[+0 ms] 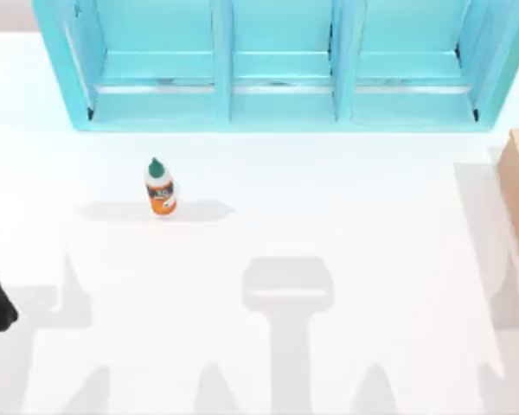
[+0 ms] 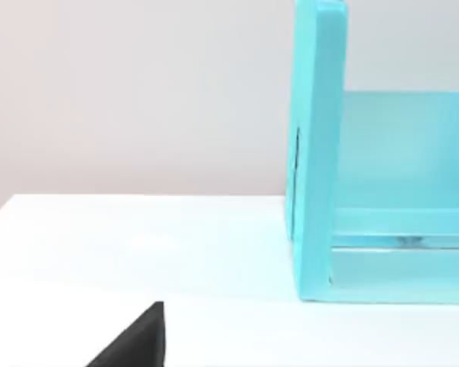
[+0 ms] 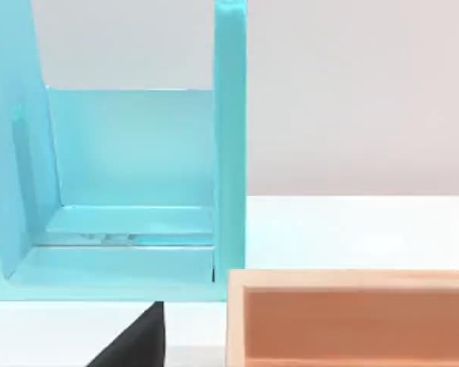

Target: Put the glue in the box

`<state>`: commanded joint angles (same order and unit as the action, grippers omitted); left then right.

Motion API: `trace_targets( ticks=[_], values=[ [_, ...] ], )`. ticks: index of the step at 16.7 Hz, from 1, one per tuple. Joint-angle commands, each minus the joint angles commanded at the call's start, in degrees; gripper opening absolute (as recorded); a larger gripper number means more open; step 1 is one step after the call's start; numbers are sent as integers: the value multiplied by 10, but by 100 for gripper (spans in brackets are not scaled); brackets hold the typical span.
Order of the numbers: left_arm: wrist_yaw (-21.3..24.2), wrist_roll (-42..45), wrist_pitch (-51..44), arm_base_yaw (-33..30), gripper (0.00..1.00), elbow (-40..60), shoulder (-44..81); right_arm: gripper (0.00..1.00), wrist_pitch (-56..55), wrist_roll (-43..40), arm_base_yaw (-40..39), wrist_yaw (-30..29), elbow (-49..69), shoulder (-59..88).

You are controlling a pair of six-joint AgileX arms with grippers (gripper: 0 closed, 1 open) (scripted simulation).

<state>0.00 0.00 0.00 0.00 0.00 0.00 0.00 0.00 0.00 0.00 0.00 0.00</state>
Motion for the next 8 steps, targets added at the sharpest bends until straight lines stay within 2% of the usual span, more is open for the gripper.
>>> trace_targets(
  ticks=[4,8],
  values=[
    [0,0,0,0,100,0,0,100,-3,0,-6,-6,6,12],
    [0,0,0,0,100,0,0,100,-24,-2,-52,-49,46,99]
  ],
)
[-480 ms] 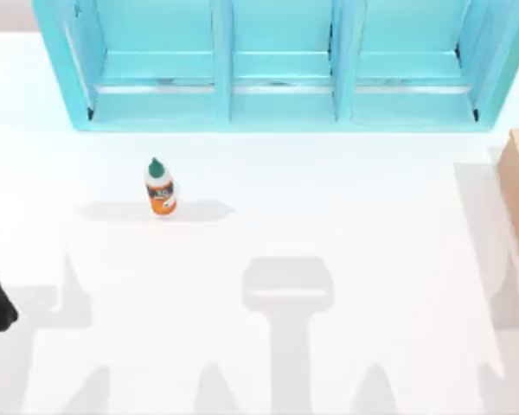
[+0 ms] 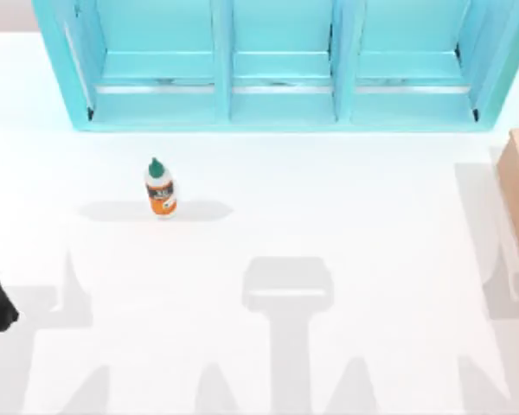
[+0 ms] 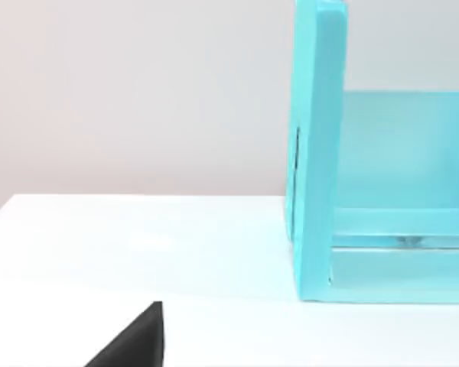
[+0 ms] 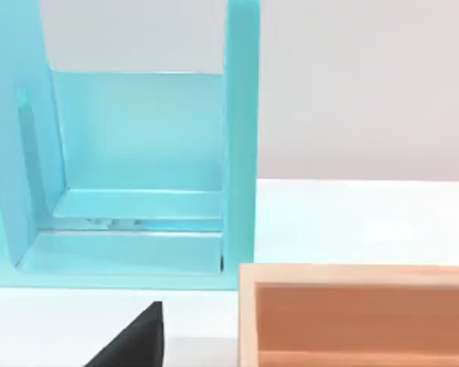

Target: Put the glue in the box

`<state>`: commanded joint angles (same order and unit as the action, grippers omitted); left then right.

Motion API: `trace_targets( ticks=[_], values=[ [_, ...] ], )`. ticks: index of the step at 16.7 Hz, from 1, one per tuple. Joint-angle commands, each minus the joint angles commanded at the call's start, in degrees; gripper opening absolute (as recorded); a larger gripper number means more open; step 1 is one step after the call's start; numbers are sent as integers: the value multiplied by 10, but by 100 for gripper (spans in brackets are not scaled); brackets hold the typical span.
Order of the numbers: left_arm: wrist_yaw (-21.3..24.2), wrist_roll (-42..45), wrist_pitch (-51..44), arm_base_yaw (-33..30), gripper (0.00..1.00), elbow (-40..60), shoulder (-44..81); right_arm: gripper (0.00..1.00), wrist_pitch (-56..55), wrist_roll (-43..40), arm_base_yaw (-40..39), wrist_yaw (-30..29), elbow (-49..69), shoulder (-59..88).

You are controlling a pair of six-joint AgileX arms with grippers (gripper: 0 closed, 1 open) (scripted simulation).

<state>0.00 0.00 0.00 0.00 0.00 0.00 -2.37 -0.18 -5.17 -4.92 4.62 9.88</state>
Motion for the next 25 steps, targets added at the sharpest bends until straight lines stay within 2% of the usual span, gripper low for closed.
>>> trace_targets(
  ticks=[6,15,25],
  values=[
    [0,0,0,0,100,0,0,100,-68,-10,-129,-114,122,228],
    [0,0,0,0,100,0,0,100,-231,-32,-350,-286,368,593],
    [0,0,0,0,100,0,0,100,-393,-38,-490,-440,583,907]
  ],
)
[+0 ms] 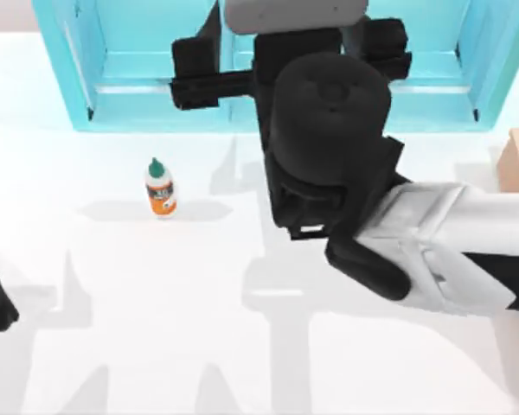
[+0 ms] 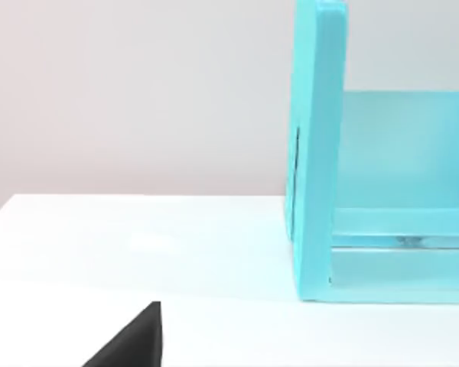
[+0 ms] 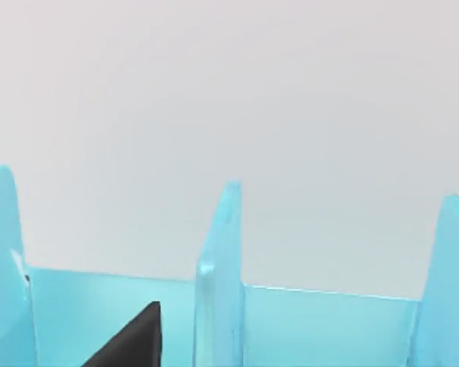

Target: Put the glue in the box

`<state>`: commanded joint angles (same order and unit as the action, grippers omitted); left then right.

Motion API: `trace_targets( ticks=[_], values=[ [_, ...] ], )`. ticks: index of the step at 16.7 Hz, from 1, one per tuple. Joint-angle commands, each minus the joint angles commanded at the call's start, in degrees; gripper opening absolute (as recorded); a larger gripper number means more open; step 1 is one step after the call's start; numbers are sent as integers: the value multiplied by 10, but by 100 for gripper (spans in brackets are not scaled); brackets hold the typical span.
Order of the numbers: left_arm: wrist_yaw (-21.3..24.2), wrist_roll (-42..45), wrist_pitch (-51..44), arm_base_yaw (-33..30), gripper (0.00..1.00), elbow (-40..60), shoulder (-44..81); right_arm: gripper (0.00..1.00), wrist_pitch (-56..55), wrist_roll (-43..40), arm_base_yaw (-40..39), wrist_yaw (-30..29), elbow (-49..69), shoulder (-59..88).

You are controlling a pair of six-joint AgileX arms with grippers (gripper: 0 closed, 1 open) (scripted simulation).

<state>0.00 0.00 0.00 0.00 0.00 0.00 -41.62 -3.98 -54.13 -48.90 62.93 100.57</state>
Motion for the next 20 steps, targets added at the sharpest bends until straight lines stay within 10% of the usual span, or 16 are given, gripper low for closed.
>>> trace_targets(
  ticks=[20],
  values=[
    [0,0,0,0,100,0,0,100,-248,38,-138,-216,265,562]
  ],
)
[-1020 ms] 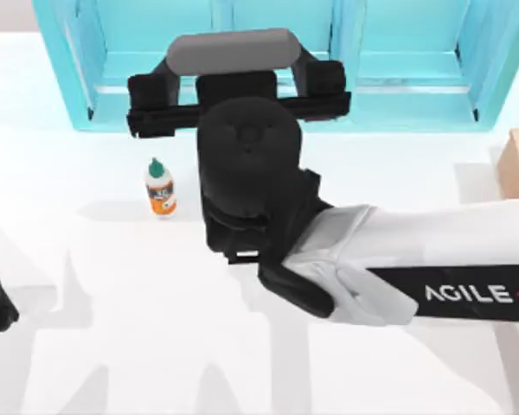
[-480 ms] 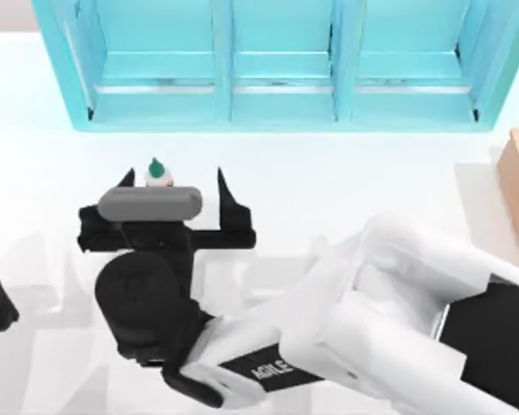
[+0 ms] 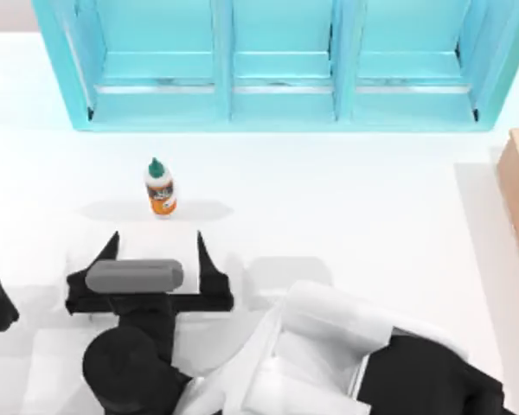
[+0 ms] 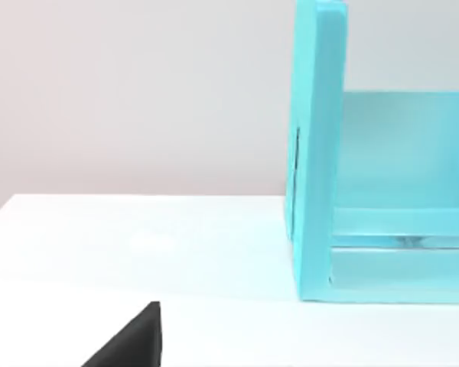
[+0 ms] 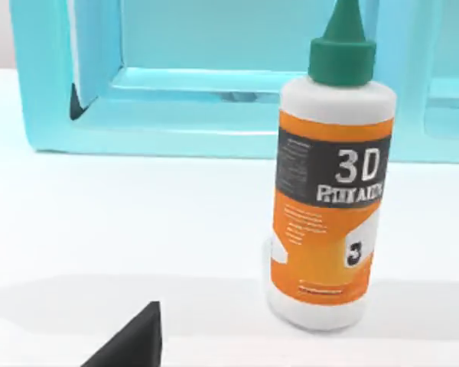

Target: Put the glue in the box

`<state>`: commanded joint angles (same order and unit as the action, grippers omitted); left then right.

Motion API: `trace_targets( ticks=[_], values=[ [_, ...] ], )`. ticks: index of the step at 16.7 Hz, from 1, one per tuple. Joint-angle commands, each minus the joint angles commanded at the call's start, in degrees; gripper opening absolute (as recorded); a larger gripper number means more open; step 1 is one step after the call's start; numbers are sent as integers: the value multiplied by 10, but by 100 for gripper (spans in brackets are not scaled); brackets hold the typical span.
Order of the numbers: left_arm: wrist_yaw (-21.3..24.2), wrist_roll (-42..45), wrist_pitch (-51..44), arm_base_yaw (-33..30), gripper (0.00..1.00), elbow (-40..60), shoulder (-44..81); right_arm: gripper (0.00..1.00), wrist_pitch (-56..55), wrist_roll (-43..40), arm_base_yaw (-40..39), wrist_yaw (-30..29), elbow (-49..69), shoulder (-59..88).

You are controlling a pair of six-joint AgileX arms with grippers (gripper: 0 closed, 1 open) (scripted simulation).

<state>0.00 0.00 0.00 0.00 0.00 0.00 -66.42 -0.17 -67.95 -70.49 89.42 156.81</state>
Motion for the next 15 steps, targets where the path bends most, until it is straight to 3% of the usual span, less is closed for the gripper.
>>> trace_targets(
  ticks=[8,15],
  values=[
    [0,0,0,0,100,0,0,100,-1,0,1,1,4,6],
    [0,0,0,0,100,0,0,100,68,-4,75,76,133,59]
  ],
)
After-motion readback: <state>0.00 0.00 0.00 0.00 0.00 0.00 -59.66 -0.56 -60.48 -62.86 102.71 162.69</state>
